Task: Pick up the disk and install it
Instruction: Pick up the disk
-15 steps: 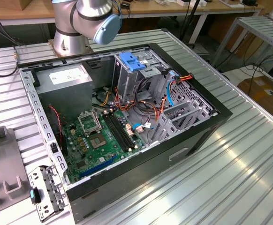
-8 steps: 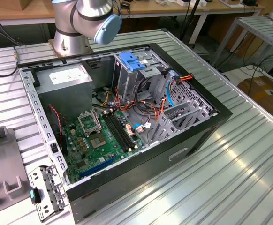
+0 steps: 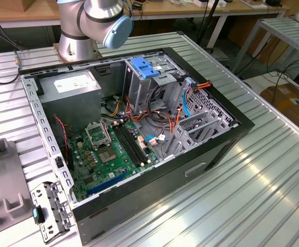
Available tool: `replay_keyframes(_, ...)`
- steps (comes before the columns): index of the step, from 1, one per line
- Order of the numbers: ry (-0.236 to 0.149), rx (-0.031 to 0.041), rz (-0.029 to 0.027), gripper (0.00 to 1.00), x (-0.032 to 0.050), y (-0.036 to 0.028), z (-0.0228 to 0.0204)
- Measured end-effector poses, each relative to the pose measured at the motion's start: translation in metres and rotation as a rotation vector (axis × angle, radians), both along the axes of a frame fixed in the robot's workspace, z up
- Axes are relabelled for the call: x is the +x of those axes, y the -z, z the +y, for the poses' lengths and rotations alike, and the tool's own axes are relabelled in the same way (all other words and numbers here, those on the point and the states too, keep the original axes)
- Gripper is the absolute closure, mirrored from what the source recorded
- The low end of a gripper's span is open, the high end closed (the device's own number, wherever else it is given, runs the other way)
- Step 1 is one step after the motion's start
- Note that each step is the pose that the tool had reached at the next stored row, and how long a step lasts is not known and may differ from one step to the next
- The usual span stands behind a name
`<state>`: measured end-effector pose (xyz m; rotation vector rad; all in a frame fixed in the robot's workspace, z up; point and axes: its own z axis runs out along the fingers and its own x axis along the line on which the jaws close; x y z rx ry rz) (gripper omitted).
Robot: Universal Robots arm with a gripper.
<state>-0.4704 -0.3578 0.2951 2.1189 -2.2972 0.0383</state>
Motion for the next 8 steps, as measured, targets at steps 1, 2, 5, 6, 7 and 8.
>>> replay_keyframes(1, 0.000, 0.0001, -0.0002, 0.55, 0.0000, -0.0009, 0.0000)
replay_keyframes(2, 0.000, 0.0001, -0.0002, 0.55, 0.0002, -0.0026, 0.0000)
replay_keyframes(5, 0.000, 0.0003, -0.0005, 0.55, 0.0004, -0.0028, 0.0000)
replay_keyframes(6, 0.000, 0.0002, -0.0003, 0.55, 0.0009, -0.0030, 0.0000)
replay_keyframes(7, 0.000, 0.0001, -0.0002, 0.55, 0.0021, -0.0030, -0.0001)
replay_keyframes(8, 0.000, -0.0004, -0.0002, 0.55, 0.0037, -0.0028, 0.0000)
